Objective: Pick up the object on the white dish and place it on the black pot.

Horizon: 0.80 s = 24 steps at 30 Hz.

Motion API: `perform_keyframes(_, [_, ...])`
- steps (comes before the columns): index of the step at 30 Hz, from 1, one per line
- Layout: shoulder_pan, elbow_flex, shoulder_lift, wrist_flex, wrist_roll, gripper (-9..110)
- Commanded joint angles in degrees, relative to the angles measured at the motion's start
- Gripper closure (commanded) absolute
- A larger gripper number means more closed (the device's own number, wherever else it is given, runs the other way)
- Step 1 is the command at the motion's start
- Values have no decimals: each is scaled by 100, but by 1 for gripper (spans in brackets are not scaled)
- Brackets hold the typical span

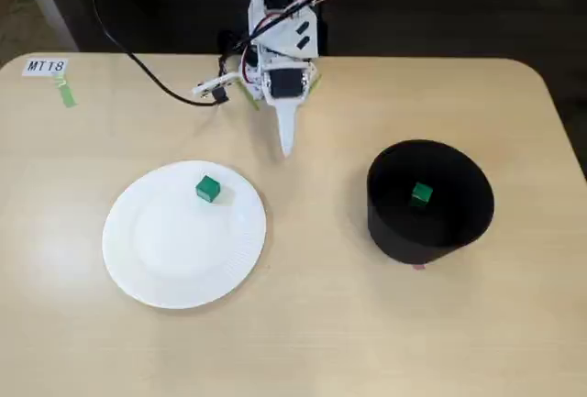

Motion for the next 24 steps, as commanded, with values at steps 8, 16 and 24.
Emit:
perform_keyframes(8, [1002, -3516, -3111, 1986, -563, 102])
perform_keyframes(16, [2487, -3604, -3911, 2399, -378, 102])
perform_keyframes(24, [3217, -3788, -4790, 2373, 237, 102])
